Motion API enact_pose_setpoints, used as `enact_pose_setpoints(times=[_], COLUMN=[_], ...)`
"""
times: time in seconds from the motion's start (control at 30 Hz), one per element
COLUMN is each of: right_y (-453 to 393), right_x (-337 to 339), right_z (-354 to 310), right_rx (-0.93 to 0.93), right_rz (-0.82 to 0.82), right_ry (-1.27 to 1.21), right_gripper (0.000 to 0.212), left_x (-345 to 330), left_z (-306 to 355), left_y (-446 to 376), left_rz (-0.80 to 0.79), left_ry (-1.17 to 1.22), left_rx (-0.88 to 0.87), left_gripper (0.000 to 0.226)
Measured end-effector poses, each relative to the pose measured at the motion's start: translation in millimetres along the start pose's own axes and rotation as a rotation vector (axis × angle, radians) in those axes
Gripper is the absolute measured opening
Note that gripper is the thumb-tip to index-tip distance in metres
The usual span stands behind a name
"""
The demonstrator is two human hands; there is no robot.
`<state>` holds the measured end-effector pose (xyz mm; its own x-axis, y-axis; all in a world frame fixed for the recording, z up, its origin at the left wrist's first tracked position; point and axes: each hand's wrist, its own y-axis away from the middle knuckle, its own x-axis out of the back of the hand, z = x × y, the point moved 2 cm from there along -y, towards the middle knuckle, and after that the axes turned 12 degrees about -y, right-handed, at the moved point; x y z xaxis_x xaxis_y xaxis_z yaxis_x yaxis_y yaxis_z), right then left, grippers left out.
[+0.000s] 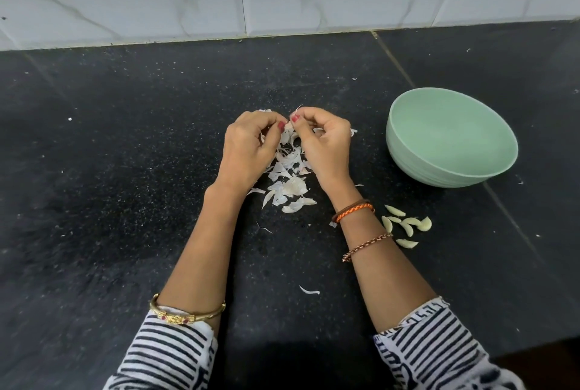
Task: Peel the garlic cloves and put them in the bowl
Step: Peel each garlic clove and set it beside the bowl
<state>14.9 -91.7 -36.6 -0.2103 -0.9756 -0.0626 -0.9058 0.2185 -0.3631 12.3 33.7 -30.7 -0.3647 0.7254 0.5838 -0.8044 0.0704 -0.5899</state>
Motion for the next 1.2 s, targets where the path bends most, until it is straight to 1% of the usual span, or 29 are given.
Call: enact_pose_setpoints(times=[0.1,0.2,0.3,0.37,0.53,0.7,0.87,1.07,1.2], right_y=[0.1,-0.3,-0.4,-0.4,-0.2,-1.6,-1.6,-1.6,-1.8], right_x=[-1.0,0.5,1.8,1.4,0.5,1.8,0.2,0.9,0.3], right_z=[-0.9,-3.0,-2.8,-1.6,0.7,0.9,1.2,1.6,0.5], right_rx=[-0.017,-0.027,-0.037,-0.036,-0.049,-0.075,-0.096,-0.139,-0.154], right_rz=[-0.028,0.007,0.023,0.015,0.005,-0.004,-0.021,-0.008,-0.001], right_ry=[-0.005,-0.056,-0.053,-0.033,-0.015,-0.015,-0.018,-0.054,-0.075], right_gripper=[0.013,0.017,0.012,0.008,0.009,0.011,0.012,0.015,0.019], left_x=[-0.5,-1.0,0.3,0.9,1.0,1.6,0.8,-0.1,-1.5], left_z=[0.8,1.9,1.7,1.8,-2.1,-5.9,-5.6,-7.9,-7.1], left_y=[-0.1,0.3,0.5,0.5,0.5,-0.3,-0.2,0.1,0.9], left_rz=[-0.026,-0.043,-0.05,-0.069,-0.056,-0.096,-0.056,-0.047,-0.013], left_ry=[-0.01,0.019,0.085,0.095,0.059,0.053,0.017,0.008,-0.017], left_rx=[0.005,0.027,0.087,0.093,0.078,0.029,-0.003,-0.035,-0.067], left_gripper=[0.017,0.017,0.021,0.023,0.018,0.017,0.015,0.013,0.012])
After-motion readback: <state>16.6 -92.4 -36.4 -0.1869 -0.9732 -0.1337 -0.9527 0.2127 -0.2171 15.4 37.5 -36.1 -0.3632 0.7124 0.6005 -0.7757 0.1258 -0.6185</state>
